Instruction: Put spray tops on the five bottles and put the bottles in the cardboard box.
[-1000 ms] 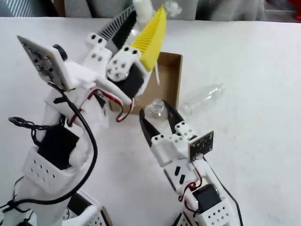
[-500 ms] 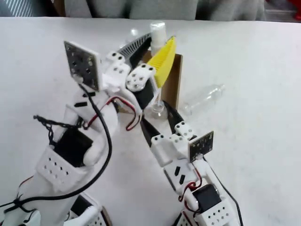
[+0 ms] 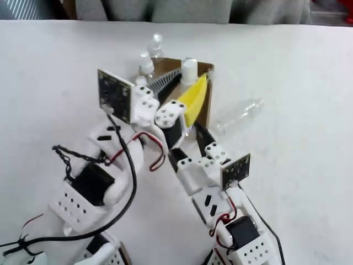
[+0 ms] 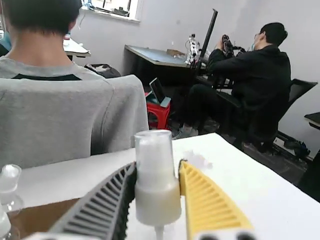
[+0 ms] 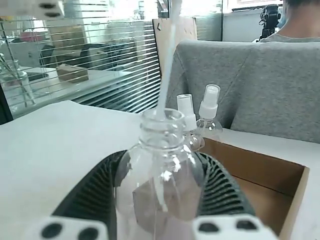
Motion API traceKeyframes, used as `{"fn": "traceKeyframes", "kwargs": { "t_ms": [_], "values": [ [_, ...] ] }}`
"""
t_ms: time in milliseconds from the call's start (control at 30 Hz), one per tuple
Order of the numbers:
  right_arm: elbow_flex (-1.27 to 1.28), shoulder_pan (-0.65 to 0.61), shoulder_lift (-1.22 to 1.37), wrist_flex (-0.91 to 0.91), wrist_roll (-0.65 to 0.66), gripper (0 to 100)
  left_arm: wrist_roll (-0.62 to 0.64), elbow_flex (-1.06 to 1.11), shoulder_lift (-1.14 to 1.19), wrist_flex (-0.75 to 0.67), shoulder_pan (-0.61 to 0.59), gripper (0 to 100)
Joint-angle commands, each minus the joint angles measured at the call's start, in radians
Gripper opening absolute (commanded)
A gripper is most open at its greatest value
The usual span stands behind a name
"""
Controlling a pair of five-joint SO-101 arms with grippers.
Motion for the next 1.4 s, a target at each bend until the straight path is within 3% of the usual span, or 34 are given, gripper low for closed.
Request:
{"fn": "traceKeyframes", "kwargs": {
  "t_ms": [0,300,733,1200,1367],
  "values": [
    [0.006,-0.001,-0.018,0.008,-0.006,1.6,0.000,0.043,-0.030,-0.005,0.030,6],
    [0.006,-0.001,-0.016,0.024,-0.006,1.6,-0.002,0.147,-0.038,-0.005,0.021,6],
    [0.006,0.001,-0.018,0.048,-0.008,1.6,-0.002,0.379,-0.309,-0.003,0.021,6],
    [0.006,0.045,-0.019,0.042,-0.008,1.6,-0.003,0.454,-0.317,-0.005,0.027,6],
    [0.006,0.045,-0.019,0.047,-0.003,1.6,-0.150,0.453,-0.317,-0.055,0.027,6]
  ]
}}
